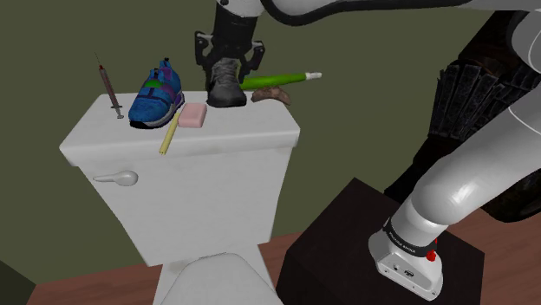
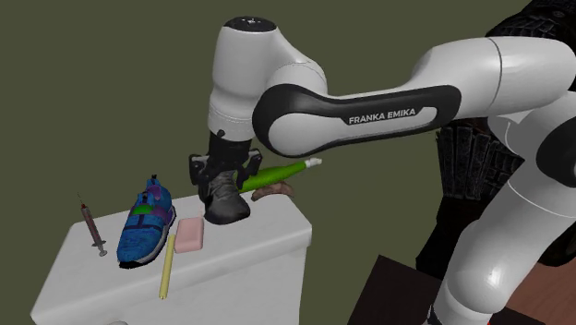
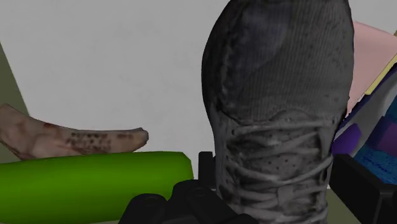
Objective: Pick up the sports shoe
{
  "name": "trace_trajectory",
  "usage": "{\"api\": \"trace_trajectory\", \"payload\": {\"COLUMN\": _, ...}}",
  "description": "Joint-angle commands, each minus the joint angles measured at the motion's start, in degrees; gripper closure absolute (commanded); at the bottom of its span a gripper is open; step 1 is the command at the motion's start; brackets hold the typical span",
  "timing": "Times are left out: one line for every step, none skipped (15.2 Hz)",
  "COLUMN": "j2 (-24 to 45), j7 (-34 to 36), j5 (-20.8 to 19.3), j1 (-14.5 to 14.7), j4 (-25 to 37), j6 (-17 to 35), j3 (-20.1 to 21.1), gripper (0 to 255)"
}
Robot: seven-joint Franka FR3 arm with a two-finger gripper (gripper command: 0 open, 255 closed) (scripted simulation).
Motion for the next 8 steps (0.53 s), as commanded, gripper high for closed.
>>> {"api": "trace_trajectory", "payload": {"j2": 0.38, "j7": -0.11, "j5": -0.18, "j1": -0.06, "j4": 1.94, "j6": -1.58, "j3": 0.11, "gripper": 255}}
{"api": "trace_trajectory", "payload": {"j2": 0.57, "j7": -0.19, "j5": -0.25, "j1": -0.09, "j4": 2.87, "j6": -2.36, "j3": 0.15, "gripper": 255}}
{"api": "trace_trajectory", "payload": {"j2": 0.77, "j7": -0.27, "j5": -0.33, "j1": -0.12, "j4": 3.82, "j6": -3.15, "j3": 0.20, "gripper": 255}}
{"api": "trace_trajectory", "payload": {"j2": 0.99, "j7": -0.33, "j5": -0.43, "j1": -0.15, "j4": 4.79, "j6": -3.94, "j3": 0.25, "gripper": 255}}
{"api": "trace_trajectory", "payload": {"j2": 1.22, "j7": -0.39, "j5": -0.54, "j1": -0.18, "j4": 5.78, "j6": -4.74, "j3": 0.32, "gripper": 255}}
{"api": "trace_trajectory", "payload": {"j2": 1.48, "j7": -0.44, "j5": -0.67, "j1": -0.21, "j4": 6.79, "j6": -5.54, "j3": 0.39, "gripper": 255}}
{"api": "trace_trajectory", "payload": {"j2": 1.52, "j7": -0.45, "j5": -0.69, "j1": -0.21, "j4": 6.94, "j6": -5.66, "j3": 0.40, "gripper": 255}}
{"api": "trace_trajectory", "payload": {"j2": 1.51, "j7": -0.45, "j5": -0.69, "j1": -0.21, "j4": 6.94, "j6": -5.66, "j3": 0.40, "gripper": 255}}
